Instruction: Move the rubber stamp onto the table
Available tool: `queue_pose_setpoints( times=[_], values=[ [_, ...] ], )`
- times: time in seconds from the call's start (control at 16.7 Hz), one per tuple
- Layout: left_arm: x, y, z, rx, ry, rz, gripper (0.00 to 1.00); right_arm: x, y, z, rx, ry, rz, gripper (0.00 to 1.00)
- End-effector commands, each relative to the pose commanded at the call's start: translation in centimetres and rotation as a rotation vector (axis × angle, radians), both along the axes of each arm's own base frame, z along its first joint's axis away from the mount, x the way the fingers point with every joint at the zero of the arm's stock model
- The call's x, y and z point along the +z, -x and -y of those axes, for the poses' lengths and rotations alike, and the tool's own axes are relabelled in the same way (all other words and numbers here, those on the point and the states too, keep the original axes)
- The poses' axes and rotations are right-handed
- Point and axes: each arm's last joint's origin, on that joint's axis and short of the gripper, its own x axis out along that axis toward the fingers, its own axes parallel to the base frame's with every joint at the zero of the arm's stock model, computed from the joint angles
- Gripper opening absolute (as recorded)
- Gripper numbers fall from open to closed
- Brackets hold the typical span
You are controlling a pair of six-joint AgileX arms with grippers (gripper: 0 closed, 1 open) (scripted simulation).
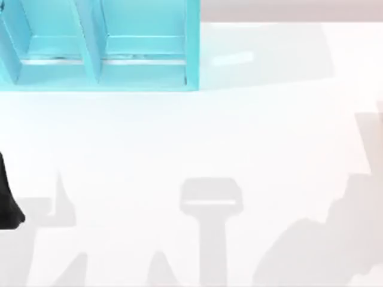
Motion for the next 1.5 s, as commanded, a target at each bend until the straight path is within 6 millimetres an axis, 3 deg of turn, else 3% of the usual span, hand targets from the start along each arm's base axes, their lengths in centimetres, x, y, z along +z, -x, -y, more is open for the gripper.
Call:
queue_pose_setpoints(
  times=[0.18, 0.36, 0.48, 0.6, 1.02, 1.26, 1.5],
  values=[
    [0.0, 0.0, 0.0, 0.0, 0.0, 0.0, 1.0, 4.1, -0.7, -4.3, 0.001, -0.008, -0.023, 0.0],
    [0.0, 0.0, 0.0, 0.0, 0.0, 0.0, 1.0, 8.5, 0.0, -9.2, -0.002, -0.006, -0.034, 0.0],
    [0.0, 0.0, 0.0, 0.0, 0.0, 0.0, 1.0, 10.8, 0.9, -11.3, -0.003, -0.003, -0.019, 0.0],
    [0.0, 0.0, 0.0, 0.0, 0.0, 0.0, 1.0, 11.9, 1.5, -12.2, -0.003, -0.002, -0.006, 0.0],
    [0.0, 0.0, 0.0, 0.0, 0.0, 0.0, 1.0, 11.5, 0.6, -12.4, -0.009, -0.004, -0.01, 0.0],
    [0.0, 0.0, 0.0, 0.0, 0.0, 0.0, 1.0, 10.3, -3.2, -13.8, -0.006, -0.002, -0.015, 0.0],
    [0.0, 0.0, 0.0, 0.0, 0.0, 0.0, 1.0, 7.7, -8.0, -16.1, -0.006, 0.001, -0.021, 0.0]
  ],
)
